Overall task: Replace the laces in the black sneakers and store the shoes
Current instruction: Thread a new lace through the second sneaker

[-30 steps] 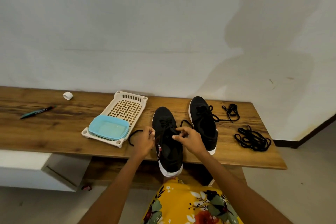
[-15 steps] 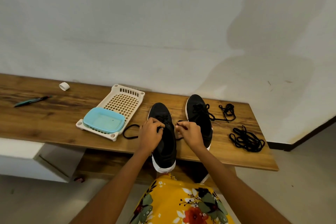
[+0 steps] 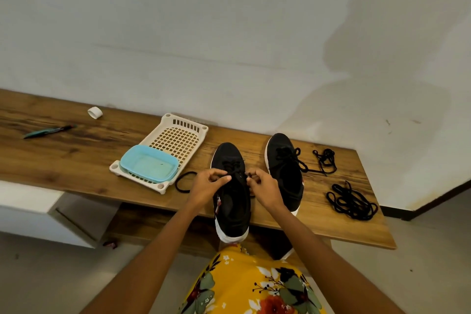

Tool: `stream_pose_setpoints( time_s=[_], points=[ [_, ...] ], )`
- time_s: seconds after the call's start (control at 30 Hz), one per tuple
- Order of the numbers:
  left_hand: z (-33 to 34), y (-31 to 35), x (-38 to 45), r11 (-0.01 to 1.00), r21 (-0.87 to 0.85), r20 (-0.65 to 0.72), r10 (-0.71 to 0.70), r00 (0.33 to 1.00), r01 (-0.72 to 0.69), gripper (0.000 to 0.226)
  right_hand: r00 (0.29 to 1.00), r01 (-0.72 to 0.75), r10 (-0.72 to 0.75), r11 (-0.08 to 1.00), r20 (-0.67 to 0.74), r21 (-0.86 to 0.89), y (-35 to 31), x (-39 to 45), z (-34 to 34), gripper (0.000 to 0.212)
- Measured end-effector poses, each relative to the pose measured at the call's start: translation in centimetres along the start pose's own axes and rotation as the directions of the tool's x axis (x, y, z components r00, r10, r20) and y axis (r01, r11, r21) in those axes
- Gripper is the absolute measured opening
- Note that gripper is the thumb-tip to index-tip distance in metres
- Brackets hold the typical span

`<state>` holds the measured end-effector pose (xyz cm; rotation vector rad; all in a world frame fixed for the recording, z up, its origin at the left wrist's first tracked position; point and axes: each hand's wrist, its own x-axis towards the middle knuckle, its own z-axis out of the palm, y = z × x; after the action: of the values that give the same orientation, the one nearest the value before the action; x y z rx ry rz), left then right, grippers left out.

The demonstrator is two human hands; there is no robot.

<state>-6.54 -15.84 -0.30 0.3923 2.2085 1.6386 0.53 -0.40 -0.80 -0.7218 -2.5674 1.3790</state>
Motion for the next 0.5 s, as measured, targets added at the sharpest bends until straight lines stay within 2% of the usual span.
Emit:
stream_pose_setpoints(
  time_s=[0.1, 0.2, 0.27, 0.33, 0.37, 0.43, 0.5],
  points=[
    [-1.5, -0.1, 0.5, 0.993, 0.11, 0.072, -0.04, 0.997, 0.032, 0.016, 1.0, 0.008, -0.009, 0.999, 0.01, 0.035, -0.5, -0.4, -0.2, 0.032],
    [-3.3, -0.7, 1.1, 0.975, 0.188, 0.055, -0.134, 0.989, 0.121, 0.035, 0.995, 0.079, -0.074, 0.994, 0.061, -0.08, -0.8, -1.2, -0.3, 0.046],
    [-4.2, -0.7, 1.6, 0.967, 0.002, -0.092, -0.253, 0.963, 0.255, 0.043, 0.996, 0.082, -0.077, 0.989, 0.043, -0.123, -0.6, -1.3, -0.3, 0.041],
    [-4.9, 0.0, 1.9, 0.895, -0.335, -0.221, -0.378, 0.899, 0.294, 0.039, 0.999, 0.034, -0.034, 0.997, -0.003, -0.075, -0.4, -1.3, -0.2, 0.037],
    [-5.2, 0.4, 2.0, 0.832, -0.499, -0.264, -0.412, 0.872, 0.242, 0.036, 1.0, 0.014, -0.015, 0.999, -0.014, -0.049, -0.2, -1.4, -0.2, 0.035],
    [-5.9, 1.5, 2.2, 0.63, -0.774, -0.31, -0.468, 0.827, 0.066, 0.031, 1.0, -0.016, 0.016, 1.0, -0.021, -0.005, -0.1, -1.6, -0.1, 0.03],
    [-6.7, 2.6, 2.7, 0.451, -0.889, -0.325, -0.493, 0.807, -0.083, 0.038, 0.999, -0.04, 0.041, 0.999, -0.032, 0.024, 0.0, -1.7, 0.0, 0.027]
  ],
)
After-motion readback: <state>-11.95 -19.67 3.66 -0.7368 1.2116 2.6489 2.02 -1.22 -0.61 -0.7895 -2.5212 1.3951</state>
